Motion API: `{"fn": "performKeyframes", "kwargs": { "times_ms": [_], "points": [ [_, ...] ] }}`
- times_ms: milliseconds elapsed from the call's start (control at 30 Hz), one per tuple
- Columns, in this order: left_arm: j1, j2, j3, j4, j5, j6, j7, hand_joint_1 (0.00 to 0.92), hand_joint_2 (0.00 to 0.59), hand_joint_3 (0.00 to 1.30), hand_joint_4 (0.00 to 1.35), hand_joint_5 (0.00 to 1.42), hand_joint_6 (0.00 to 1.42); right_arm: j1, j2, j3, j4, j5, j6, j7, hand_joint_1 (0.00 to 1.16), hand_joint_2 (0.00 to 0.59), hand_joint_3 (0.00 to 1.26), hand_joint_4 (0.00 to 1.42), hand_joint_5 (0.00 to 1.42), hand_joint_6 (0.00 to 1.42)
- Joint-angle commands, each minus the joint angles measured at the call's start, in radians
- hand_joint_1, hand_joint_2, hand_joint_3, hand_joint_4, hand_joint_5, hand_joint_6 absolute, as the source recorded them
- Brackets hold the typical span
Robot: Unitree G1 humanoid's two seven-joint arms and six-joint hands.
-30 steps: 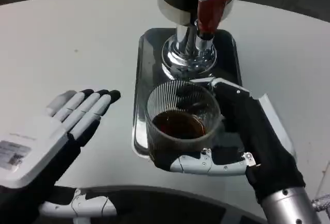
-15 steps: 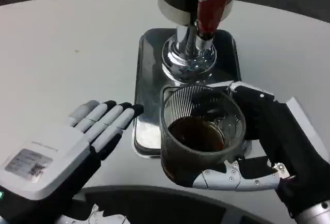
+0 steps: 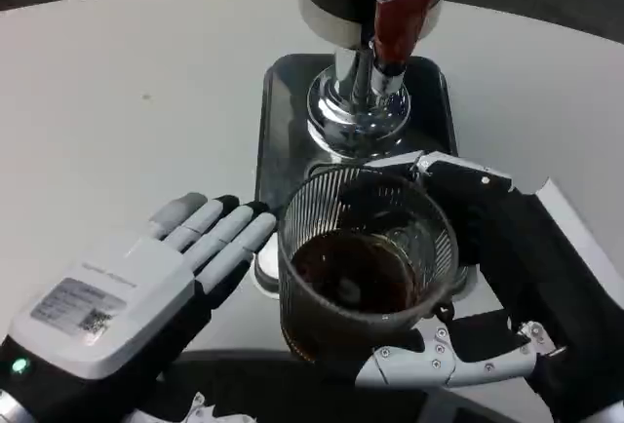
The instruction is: Grasp the cup under the faucet to collect the drink, then remove the cup.
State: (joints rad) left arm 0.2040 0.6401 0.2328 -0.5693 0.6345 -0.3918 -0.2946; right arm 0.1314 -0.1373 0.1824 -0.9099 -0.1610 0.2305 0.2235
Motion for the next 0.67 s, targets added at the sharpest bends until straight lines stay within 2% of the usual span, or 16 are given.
{"fn": "performKeyframes", "kwargs": {
  "times_ms": [33, 667],
  "points": [
    [0.023, -0.001, -0.004, -0.014, 0.0, 0.006, -0.011, 0.0, 0.0, 0.0, 0.0, 0.0, 0.0, 0.015, 0.001, 0.014, -0.037, 0.026, 0.0, -0.002, 1.16, 0.117, 0.75, 0.88, 0.94, 1.36],
    [0.034, 0.001, -0.004, -0.025, -0.012, 0.035, -0.022, 0.0, 0.0, 0.0, 0.0, 0.0, 0.0, 0.01, -0.002, 0.014, -0.036, 0.027, -0.001, -0.009, 1.16, 0.116, 0.76, 0.88, 0.94, 1.36]
  ]
}}
